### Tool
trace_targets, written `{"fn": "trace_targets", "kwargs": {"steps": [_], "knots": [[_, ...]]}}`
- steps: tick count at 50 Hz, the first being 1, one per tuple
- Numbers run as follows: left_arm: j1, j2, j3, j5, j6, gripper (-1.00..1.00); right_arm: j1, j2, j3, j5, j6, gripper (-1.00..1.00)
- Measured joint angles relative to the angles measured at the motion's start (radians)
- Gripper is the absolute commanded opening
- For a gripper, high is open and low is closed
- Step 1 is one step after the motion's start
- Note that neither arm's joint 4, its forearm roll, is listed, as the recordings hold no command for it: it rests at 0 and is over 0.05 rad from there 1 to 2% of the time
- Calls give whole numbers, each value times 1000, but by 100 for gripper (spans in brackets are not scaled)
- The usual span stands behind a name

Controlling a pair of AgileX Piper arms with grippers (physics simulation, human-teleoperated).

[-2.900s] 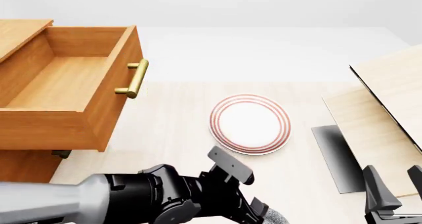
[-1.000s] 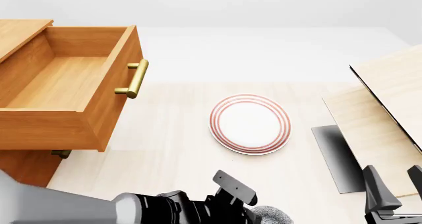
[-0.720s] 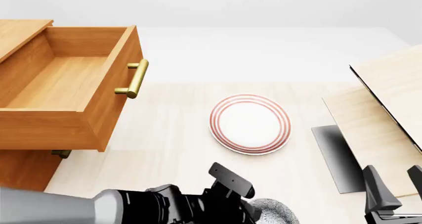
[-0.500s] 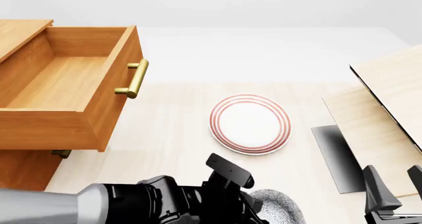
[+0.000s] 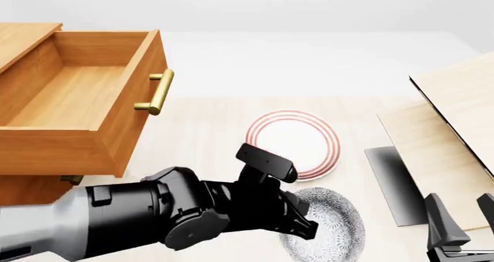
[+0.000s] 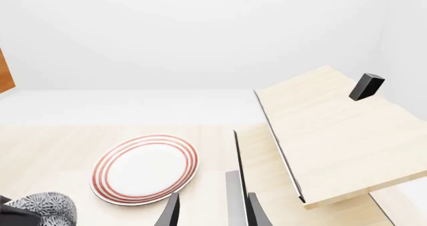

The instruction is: Open the top drawer of the cabinet and put the bowl in it.

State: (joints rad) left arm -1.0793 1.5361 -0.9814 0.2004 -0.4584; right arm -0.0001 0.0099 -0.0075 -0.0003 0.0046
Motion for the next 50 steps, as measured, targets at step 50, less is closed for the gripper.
{"fn": "trace_targets", "kwargs": {"steps": [50], "knots": [[265, -121, -443, 488, 81, -100, 0, 0, 0, 0, 0, 100]]}}
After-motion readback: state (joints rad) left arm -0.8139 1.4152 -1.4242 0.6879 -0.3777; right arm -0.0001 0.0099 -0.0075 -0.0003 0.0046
